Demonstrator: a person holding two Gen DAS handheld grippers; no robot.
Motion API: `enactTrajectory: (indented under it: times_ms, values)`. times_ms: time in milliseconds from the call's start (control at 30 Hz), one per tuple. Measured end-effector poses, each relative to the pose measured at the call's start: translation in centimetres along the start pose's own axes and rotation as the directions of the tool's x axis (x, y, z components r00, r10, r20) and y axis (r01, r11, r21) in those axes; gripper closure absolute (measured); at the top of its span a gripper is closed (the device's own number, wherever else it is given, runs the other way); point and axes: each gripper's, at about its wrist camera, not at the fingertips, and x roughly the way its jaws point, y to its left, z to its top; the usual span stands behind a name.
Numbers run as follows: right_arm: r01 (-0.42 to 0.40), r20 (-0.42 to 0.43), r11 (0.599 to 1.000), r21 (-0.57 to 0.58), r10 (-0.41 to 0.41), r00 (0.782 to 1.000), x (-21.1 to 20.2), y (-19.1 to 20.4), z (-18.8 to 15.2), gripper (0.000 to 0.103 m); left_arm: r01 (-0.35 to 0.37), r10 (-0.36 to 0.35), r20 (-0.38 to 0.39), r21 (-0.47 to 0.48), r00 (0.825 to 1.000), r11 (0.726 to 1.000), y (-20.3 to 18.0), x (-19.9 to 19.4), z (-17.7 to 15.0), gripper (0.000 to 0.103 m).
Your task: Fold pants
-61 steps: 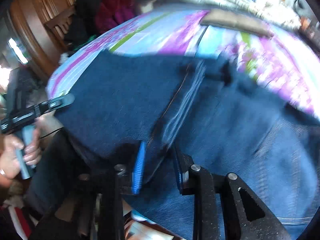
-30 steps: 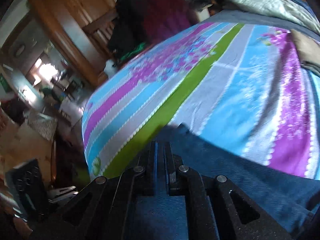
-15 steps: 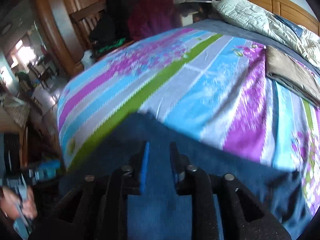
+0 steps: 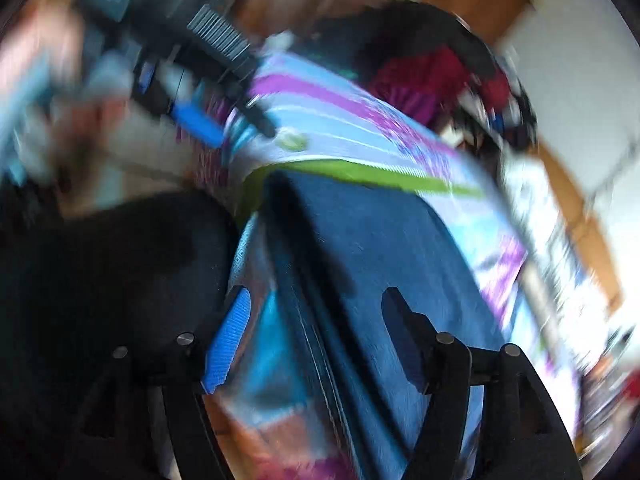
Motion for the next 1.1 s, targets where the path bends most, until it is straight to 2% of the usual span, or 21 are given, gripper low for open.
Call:
enactTrajectory:
  times_ms: [67, 133, 167, 200, 300, 400, 533, 733, 900, 1100]
  values:
    - [0.088, -0.033, 0.991, -0.099, -0.092, 0.995, 1.8, 1.7, 0.6, 0.033, -0.006, 0.006, 0.015, -0.014, 1.0, 1.0, 0.5, -0.8, -0.3, 0.039]
    - [0.138, -0.065, 0.978, -0.154, -0.149, 0.987, 3.6, 2.5, 0.8, 0.032, -0.007, 0.008, 0.027, -0.029, 1.0, 1.0, 1.2, -1.4, -0.5, 0.039]
    - [0.147, -0.046, 0.975, -0.165, -0.157, 0.987, 3.7, 2.9, 1.0, 0.026, -0.01, 0.011, 0.031, -0.038, 0.999, 0.999, 1.6, -1.6, -0.7, 0.039]
    - [0.175, -0.041, 0.965, -0.194, -0.186, 0.982, 3.9, 3.4, 1.0, 0.024, -0.013, 0.014, 0.032, -0.045, 0.999, 0.999, 2.0, -1.7, -0.6, 0.039]
    - [0.251, -0.003, 0.937, -0.244, -0.26, 0.966, 3.8, 4.3, 1.3, 0.024, -0.018, 0.021, 0.024, -0.086, 0.999, 0.996, 3.3, -1.6, -0.8, 0.039]
    - [0.271, -0.013, 0.936, -0.226, -0.281, 0.96, 4.1, 4.1, 1.3, 0.024, -0.01, 0.012, 0.018, -0.12, 1.0, 0.993, 4.1, -1.3, -0.7, 0.039]
    - [0.301, 0.002, 0.923, -0.239, -0.309, 0.951, 4.1, 4.0, 1.7, 0.024, -0.008, 0.011, 0.024, -0.102, 1.0, 0.995, 3.7, -1.4, -0.3, 0.038]
    - [0.307, 0.011, 0.921, -0.239, -0.313, 0.95, 2.6, 3.9, 2.0, 0.025, -0.011, 0.014, 0.032, -0.071, 0.999, 0.997, 3.3, -1.5, 0.4, 0.038]
    - [0.308, -0.012, 0.923, -0.229, -0.319, 0.948, 2.5, 3.6, 1.8, 0.025, -0.018, 0.02, 0.028, -0.093, 0.999, 0.995, 4.3, -1.5, 0.4, 0.037]
    - [0.353, -0.021, 0.906, -0.235, -0.368, 0.93, 2.7, 3.2, 1.3, 0.025, -0.02, 0.023, 0.02, -0.104, 1.0, 0.994, 4.7, -1.4, -0.1, 0.037]
